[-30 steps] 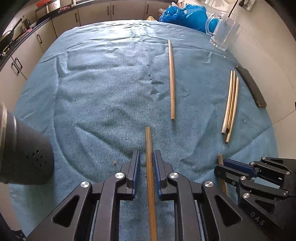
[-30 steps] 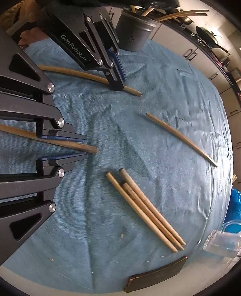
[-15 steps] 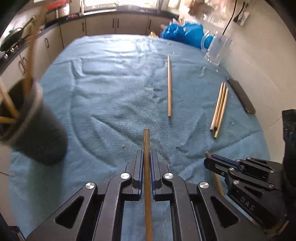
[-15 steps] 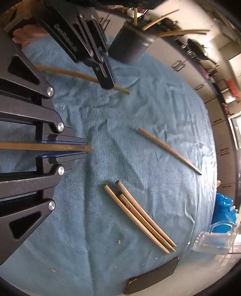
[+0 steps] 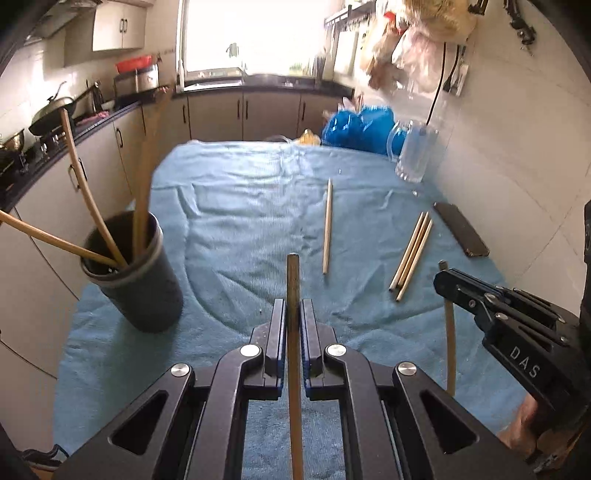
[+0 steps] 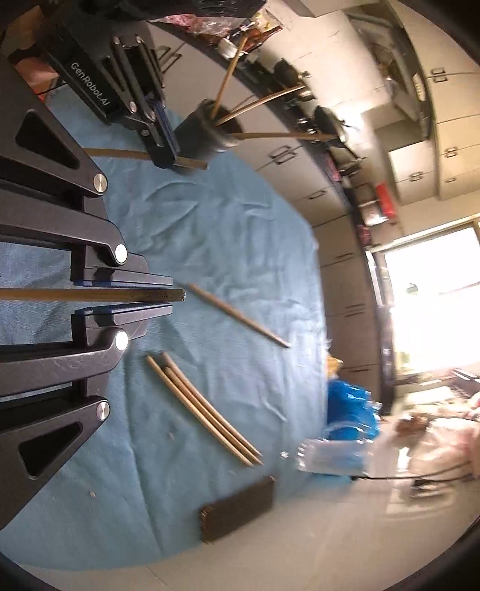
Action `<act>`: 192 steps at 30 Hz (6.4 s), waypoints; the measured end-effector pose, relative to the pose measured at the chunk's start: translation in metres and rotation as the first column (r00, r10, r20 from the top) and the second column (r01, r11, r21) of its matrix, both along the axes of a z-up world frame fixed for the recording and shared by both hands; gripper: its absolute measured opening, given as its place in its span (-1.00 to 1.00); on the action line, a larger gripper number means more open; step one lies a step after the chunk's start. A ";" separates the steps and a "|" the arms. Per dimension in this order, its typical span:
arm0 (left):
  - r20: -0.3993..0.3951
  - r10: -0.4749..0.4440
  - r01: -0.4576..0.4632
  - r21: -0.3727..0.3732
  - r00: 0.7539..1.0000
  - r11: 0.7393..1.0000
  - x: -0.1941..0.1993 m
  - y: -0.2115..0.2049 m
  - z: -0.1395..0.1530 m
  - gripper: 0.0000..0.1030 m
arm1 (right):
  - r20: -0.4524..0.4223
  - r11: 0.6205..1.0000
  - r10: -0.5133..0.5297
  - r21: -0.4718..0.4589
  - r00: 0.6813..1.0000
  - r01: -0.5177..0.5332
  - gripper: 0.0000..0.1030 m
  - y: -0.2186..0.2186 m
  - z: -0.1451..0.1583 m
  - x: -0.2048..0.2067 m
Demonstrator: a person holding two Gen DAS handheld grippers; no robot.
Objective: Organize utensils
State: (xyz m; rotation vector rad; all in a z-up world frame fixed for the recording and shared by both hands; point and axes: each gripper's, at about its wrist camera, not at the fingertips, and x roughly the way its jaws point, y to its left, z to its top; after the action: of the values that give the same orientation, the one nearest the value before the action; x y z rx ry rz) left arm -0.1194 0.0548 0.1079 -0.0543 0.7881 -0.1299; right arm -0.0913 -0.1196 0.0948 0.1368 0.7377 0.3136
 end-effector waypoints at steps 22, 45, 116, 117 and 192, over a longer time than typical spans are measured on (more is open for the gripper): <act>0.219 0.061 -0.024 -0.168 0.974 0.985 -0.031 0.044 0.067 -0.88 | 0.166 0.997 -0.012 0.071 0.986 0.000 -0.85 0.008 0.047 -0.009; 0.401 0.218 -0.146 -0.203 0.890 0.968 -0.036 0.119 0.147 -0.88 | 0.317 0.983 0.021 0.167 0.948 -0.077 -0.85 0.048 0.117 0.032; -0.079 -0.044 0.038 -0.081 0.996 0.996 0.097 -0.054 -0.016 -0.13 | -0.121 0.942 -0.294 0.132 0.948 0.309 0.04 -0.152 -0.053 0.051; -0.092 -0.040 0.034 -0.066 0.995 0.997 0.105 -0.057 -0.024 -0.13 | -0.133 0.943 -0.286 0.135 0.949 0.303 -0.01 -0.152 -0.057 0.056; -0.374 -0.226 0.138 -0.248 0.900 0.959 0.006 -0.018 -0.087 -0.89 | -0.375 0.975 -0.206 -0.155 0.904 0.158 -0.81 -0.123 -0.083 0.036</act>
State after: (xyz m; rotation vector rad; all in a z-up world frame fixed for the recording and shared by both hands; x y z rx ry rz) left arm -0.1139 0.0366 0.0205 -0.2188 1.1874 -0.3935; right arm -0.0557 -0.2428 0.0115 0.1542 1.1297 0.0591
